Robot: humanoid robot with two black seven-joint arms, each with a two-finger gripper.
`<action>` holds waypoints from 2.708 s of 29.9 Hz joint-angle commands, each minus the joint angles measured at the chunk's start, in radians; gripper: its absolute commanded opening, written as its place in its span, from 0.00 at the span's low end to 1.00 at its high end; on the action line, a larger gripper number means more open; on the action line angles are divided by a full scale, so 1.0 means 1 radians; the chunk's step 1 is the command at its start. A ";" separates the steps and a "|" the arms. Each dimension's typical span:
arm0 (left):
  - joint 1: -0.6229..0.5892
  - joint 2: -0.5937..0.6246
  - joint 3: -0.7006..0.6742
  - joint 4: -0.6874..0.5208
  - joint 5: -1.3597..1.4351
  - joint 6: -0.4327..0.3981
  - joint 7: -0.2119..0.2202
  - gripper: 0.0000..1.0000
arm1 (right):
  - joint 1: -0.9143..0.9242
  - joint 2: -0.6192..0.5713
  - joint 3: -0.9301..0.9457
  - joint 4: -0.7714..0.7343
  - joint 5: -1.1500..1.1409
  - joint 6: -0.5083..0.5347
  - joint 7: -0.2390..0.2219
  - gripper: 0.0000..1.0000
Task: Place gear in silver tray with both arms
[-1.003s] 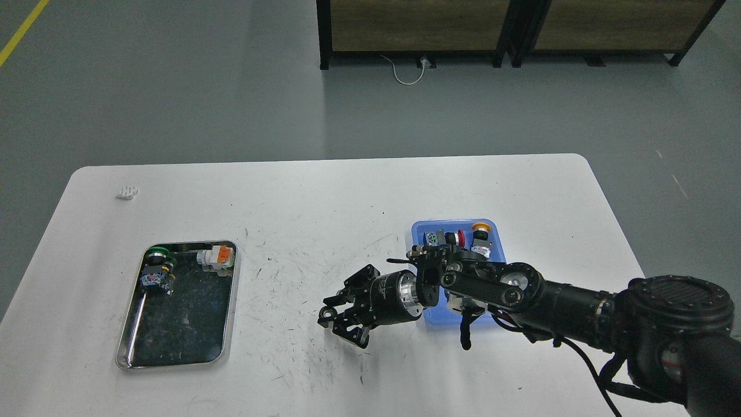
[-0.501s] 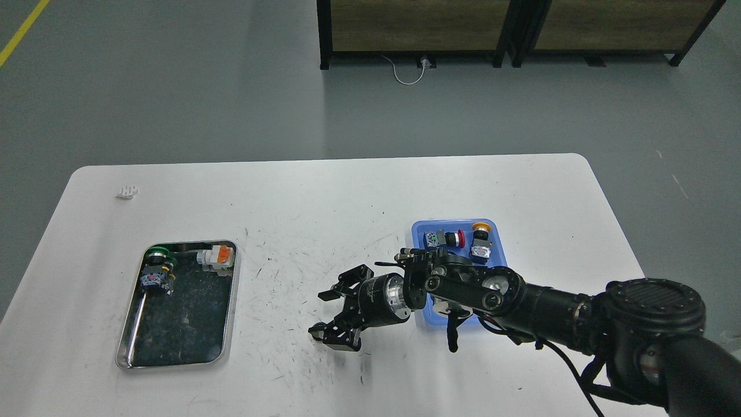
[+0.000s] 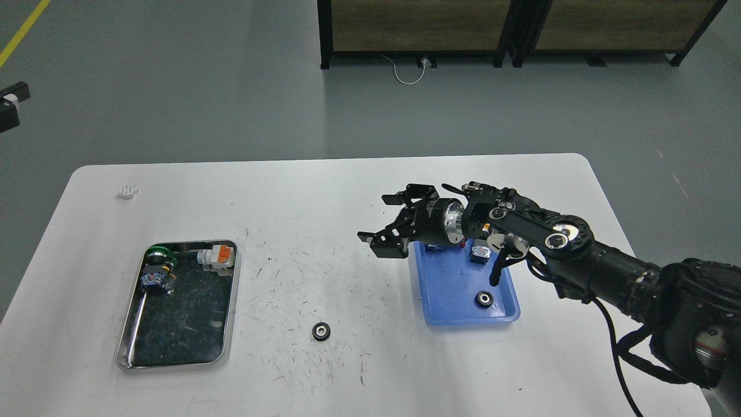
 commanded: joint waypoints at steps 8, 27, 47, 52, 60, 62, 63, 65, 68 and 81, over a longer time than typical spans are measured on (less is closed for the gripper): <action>0.018 -0.206 0.025 -0.249 0.098 -0.001 0.012 0.98 | 0.064 -0.337 0.115 0.000 0.078 0.012 0.001 0.99; 0.481 -0.695 0.025 -0.210 0.596 0.137 -0.010 0.98 | 0.031 -0.434 0.129 -0.038 0.078 0.004 0.004 0.99; 0.551 -0.955 0.056 0.134 0.724 0.268 -0.119 0.98 | 0.034 -0.435 0.129 -0.043 0.080 0.002 0.004 0.99; 0.544 -0.948 0.108 0.166 0.721 0.318 -0.180 0.98 | 0.034 -0.437 0.129 -0.041 0.078 0.002 0.004 0.99; 0.547 -0.947 0.117 0.200 0.696 0.329 -0.206 0.98 | 0.034 -0.435 0.130 -0.041 0.078 0.002 0.004 0.99; 0.547 -0.947 0.117 0.202 0.675 0.328 -0.223 0.96 | 0.034 -0.435 0.129 -0.041 0.078 0.002 0.004 0.99; 0.545 -0.945 0.119 0.202 0.661 0.328 -0.230 0.94 | 0.034 -0.435 0.129 -0.040 0.078 0.002 0.004 0.99; 0.545 -0.945 0.119 0.202 0.638 0.326 -0.234 0.91 | 0.033 -0.437 0.129 -0.040 0.078 0.002 0.004 0.99; 0.547 -0.945 0.122 0.202 0.623 0.320 -0.234 0.85 | 0.033 -0.437 0.129 -0.038 0.078 0.004 0.004 0.99; 0.553 -0.942 0.142 0.202 0.623 0.314 -0.243 0.64 | 0.031 -0.438 0.129 -0.038 0.078 0.005 0.004 0.99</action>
